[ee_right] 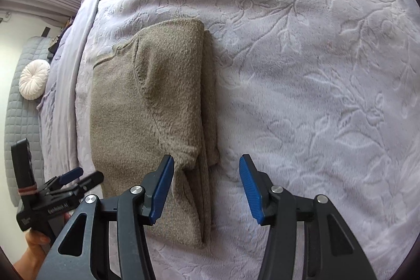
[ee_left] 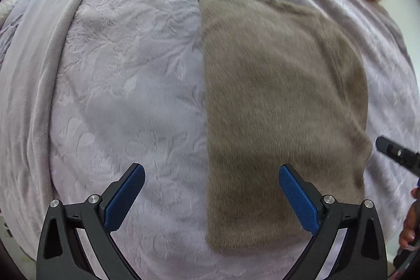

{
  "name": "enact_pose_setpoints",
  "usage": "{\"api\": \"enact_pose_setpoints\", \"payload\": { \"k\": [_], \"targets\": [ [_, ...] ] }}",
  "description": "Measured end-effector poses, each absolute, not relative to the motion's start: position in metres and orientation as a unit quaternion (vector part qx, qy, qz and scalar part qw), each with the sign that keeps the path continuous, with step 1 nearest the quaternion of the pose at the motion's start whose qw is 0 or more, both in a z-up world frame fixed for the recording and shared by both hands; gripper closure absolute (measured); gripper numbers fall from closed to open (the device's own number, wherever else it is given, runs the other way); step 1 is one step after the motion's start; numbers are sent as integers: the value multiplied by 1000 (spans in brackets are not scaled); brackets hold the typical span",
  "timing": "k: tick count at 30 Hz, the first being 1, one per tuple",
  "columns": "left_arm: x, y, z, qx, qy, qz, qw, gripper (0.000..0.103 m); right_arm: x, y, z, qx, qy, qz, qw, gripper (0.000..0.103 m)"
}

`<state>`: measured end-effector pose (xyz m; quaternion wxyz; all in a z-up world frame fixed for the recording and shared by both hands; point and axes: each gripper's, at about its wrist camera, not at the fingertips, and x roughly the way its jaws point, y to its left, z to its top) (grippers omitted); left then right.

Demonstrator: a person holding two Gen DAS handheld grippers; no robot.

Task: Fold small clothes

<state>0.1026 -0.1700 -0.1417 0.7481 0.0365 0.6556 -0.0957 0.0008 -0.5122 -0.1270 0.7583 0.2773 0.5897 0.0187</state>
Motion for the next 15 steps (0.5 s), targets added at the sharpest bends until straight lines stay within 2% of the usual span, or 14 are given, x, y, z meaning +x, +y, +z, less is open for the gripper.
{"api": "enact_pose_setpoints", "payload": {
  "k": [9,15],
  "targets": [
    [149,-155,-145,1,646,-102,757,1,17,-524,-135,288,587,39,756,45],
    [161,-177,-160,-2,649,-110,753,1,35,-522,-146,300,584,74,751,45]
  ]
}}
